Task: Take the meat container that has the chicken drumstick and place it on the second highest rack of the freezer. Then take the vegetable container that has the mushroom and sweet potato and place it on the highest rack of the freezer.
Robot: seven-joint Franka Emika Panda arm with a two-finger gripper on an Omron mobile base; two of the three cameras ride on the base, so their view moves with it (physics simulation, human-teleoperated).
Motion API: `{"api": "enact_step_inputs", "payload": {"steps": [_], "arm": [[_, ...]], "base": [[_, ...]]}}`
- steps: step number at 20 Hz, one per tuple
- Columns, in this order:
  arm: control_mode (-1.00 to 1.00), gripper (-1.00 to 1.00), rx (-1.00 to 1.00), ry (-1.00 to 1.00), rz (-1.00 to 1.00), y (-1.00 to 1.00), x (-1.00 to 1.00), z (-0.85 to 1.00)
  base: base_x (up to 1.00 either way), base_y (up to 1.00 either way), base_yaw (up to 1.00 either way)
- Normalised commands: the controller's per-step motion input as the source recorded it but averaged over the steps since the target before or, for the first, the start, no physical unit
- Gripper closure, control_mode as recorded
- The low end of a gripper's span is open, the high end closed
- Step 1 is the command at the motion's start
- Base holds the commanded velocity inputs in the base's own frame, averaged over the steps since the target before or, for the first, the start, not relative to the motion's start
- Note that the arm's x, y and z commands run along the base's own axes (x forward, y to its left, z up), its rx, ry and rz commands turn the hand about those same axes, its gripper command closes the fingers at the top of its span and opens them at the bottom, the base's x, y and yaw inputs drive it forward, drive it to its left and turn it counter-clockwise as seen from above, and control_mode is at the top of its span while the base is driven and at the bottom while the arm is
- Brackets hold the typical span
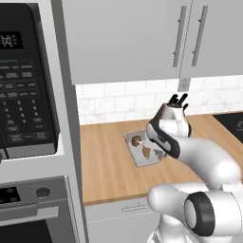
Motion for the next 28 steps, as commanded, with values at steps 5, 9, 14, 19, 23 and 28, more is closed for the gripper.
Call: {"api": "enact_step_inputs", "payload": {"steps": [5, 9, 14, 19, 23, 28], "arm": [[-1.0, 1.0, 0.0, 0.0, 0.0, 0.0, -0.32, 0.99], [-1.0, 1.0, 0.0, 0.0, 0.0, -0.04, -0.51, 0.9], [-1.0, 1.0, 0.0, 0.0, 0.0, -0.04, -0.93, 0.57], [-1.0, 1.0, 0.0, 0.0, 0.0, -0.12, -0.93, 0.24], [-1.0, 1.0, 0.0, -0.06, 0.0, -0.06, -0.68, 0.17], [-1.0, 1.0, 0.0, -0.09, 0.0, 0.0, -0.56, 0.3]], "base": [[0.0, 0.0, 0.0], [0.0, 0.0, 0.0], [0.0, 0.0, 0.0], [0.0, 0.0, 0.0], [0.0, 0.0, 0.0], [0.0, 0.0, 0.0]]}}
